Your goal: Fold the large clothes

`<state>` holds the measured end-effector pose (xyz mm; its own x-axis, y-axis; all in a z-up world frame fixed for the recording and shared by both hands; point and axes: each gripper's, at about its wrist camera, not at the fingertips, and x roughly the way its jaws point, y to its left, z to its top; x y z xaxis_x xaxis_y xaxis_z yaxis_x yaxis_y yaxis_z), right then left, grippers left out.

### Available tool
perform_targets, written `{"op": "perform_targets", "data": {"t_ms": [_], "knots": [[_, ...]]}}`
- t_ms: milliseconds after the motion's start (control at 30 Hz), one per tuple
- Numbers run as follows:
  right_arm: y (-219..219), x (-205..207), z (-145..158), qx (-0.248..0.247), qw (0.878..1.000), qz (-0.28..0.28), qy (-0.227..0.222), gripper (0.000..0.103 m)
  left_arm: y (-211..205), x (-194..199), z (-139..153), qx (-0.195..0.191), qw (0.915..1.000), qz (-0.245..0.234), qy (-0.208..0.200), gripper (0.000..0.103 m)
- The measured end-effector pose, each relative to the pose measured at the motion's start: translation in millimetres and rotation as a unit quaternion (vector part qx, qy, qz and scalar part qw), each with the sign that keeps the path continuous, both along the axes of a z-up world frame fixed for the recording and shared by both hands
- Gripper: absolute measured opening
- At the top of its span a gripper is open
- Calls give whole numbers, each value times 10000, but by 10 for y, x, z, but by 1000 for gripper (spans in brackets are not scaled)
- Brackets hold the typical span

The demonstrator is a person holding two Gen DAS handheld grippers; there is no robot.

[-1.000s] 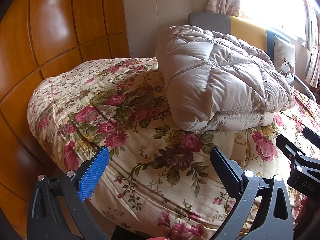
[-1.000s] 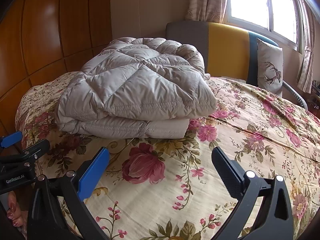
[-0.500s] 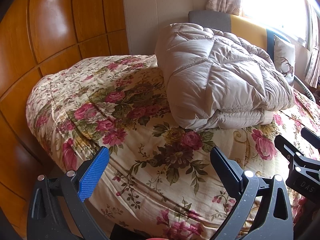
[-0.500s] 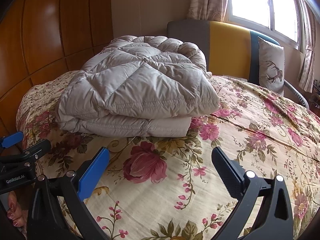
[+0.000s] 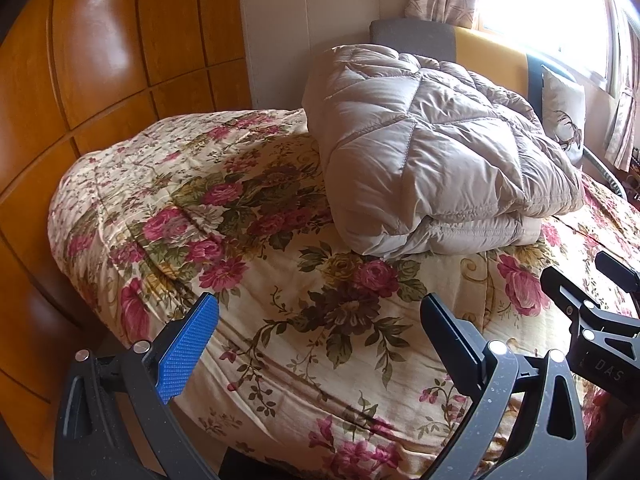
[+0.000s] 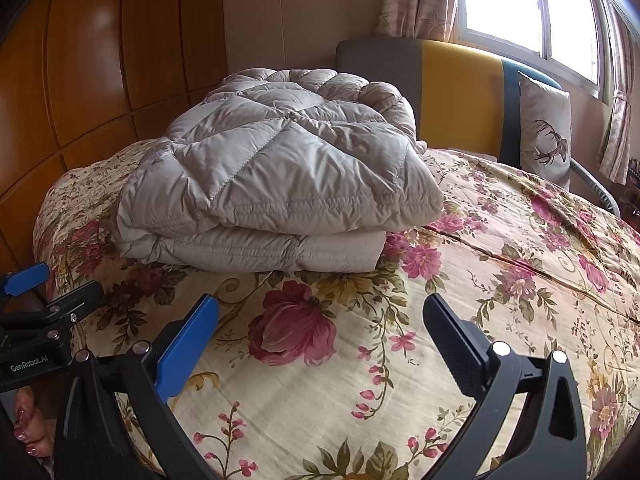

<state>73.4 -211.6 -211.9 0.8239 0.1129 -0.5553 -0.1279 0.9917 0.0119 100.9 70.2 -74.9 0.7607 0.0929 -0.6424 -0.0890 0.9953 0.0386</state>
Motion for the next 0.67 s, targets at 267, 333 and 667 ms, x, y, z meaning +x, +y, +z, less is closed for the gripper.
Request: {"op": "perform_targets", "data": {"t_ms": [267,333,667], "knots": [[-38,29,-4,54,10000,-8,36,101,36,35,-60,-3,9997,178,138,100],[-95,62,6,133,9999,-59,76,101,52,47,-79,-12,9996,221,203,100],[-1647,801,92,-311,9775,-2000,589,101,186,183,-168,-216,9974,315,612,100]]}}
